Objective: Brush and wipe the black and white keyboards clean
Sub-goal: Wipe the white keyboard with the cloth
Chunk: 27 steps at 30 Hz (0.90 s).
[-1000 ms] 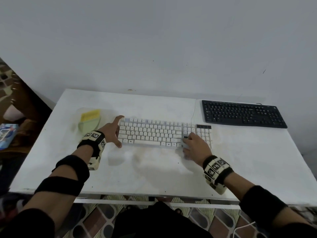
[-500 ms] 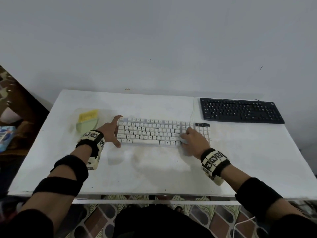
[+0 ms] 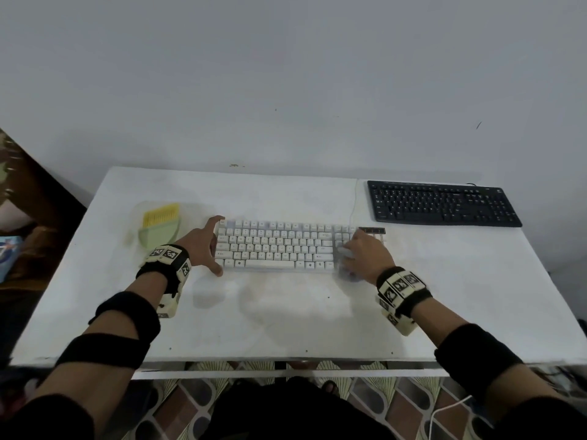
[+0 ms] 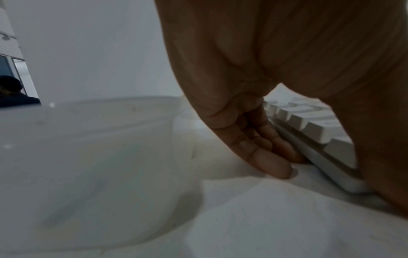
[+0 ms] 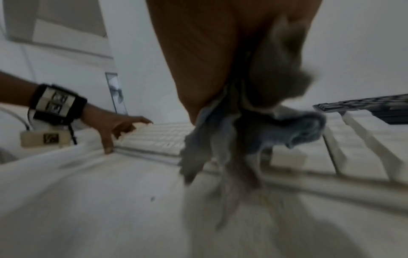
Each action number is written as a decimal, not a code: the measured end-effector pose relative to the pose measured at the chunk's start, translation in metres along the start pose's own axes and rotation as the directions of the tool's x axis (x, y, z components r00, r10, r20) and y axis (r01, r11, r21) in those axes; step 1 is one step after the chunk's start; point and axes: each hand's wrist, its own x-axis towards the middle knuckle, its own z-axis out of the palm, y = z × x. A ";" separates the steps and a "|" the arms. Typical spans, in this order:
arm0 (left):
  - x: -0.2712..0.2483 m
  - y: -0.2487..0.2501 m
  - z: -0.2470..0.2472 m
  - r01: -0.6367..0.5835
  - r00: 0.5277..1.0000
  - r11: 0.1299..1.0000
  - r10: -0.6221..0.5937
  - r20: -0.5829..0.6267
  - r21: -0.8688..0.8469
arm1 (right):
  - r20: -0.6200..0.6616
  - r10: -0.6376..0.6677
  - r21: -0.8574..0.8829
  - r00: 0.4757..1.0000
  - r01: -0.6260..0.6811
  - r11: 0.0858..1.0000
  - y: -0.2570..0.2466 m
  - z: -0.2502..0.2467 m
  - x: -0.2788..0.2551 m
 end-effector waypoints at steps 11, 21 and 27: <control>0.000 0.008 -0.003 0.006 1.000 1.000 -0.007 0.027 0.024 | -0.254 0.350 0.474 0.902 -0.199 0.858 0.013 -0.016 0.010; -0.004 0.004 0.001 -0.008 1.000 1.000 0.008 -0.013 -0.016 | -0.192 0.315 0.423 0.929 -0.212 0.881 0.018 -0.009 -0.006; -0.010 0.002 0.006 0.008 0.998 0.998 -0.012 -0.057 -0.059 | -0.288 0.387 0.535 0.876 -0.188 0.824 0.027 -0.016 0.012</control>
